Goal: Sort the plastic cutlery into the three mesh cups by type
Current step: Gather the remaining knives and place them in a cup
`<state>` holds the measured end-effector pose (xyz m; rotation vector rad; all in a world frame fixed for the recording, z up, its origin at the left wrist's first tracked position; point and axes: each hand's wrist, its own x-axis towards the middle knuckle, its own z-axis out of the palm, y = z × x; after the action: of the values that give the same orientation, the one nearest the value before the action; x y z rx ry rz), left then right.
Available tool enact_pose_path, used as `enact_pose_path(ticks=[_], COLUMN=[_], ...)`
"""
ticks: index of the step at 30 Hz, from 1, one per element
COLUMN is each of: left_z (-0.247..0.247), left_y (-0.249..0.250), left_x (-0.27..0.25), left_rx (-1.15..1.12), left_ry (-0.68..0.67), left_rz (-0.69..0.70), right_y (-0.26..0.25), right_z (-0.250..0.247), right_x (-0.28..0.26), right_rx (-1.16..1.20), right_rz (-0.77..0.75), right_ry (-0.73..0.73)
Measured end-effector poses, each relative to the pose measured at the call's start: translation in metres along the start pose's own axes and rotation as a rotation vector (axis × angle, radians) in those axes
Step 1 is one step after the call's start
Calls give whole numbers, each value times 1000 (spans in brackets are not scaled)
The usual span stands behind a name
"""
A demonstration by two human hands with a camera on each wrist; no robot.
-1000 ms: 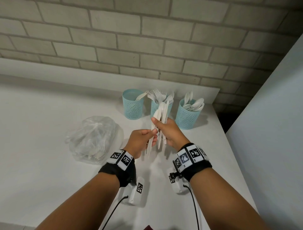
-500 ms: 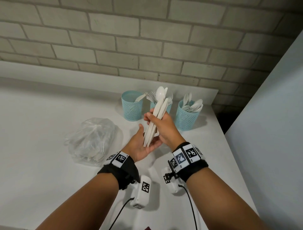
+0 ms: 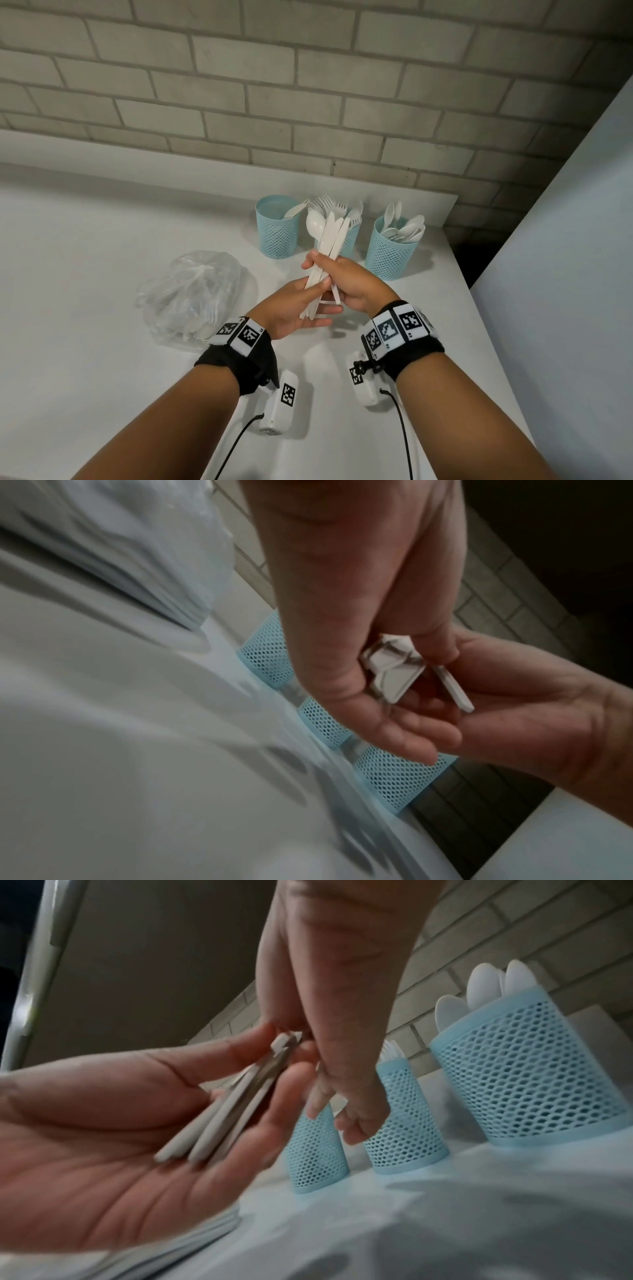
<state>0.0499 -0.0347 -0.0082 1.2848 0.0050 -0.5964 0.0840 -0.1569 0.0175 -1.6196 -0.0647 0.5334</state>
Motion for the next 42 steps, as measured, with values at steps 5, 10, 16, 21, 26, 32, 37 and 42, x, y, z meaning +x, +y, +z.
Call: enact_pose_path(ticks=[5, 10, 16, 21, 26, 32, 37, 42], left_z=[-5, -4, -3, 2, 5, 14, 12, 14], left_y=[-2, -1, -3, -6, -6, -2, -5, -2], left_x=[-2, 1, 6, 5, 4, 6, 15, 12], left_rx=[23, 106, 153, 322, 457, 419, 631, 451], left_ry=[29, 5, 37, 112, 128, 164, 277, 177], left_rz=[23, 14, -1, 26, 68, 74, 133, 98], right_y=[3, 8, -4, -16, -19, -26, -26, -27], right_z=[2, 3, -4, -12, -21, -28, -33, -57], right_x=[-5, 0, 11, 13, 16, 16, 13, 17], right_rx=[27, 22, -130, -610, -829, -1029, -990, -633], right_rz=[67, 49, -200, -328, -225, -186, -152, -172], right_ry=[-118, -80, 337, 437, 435, 434, 554, 573])
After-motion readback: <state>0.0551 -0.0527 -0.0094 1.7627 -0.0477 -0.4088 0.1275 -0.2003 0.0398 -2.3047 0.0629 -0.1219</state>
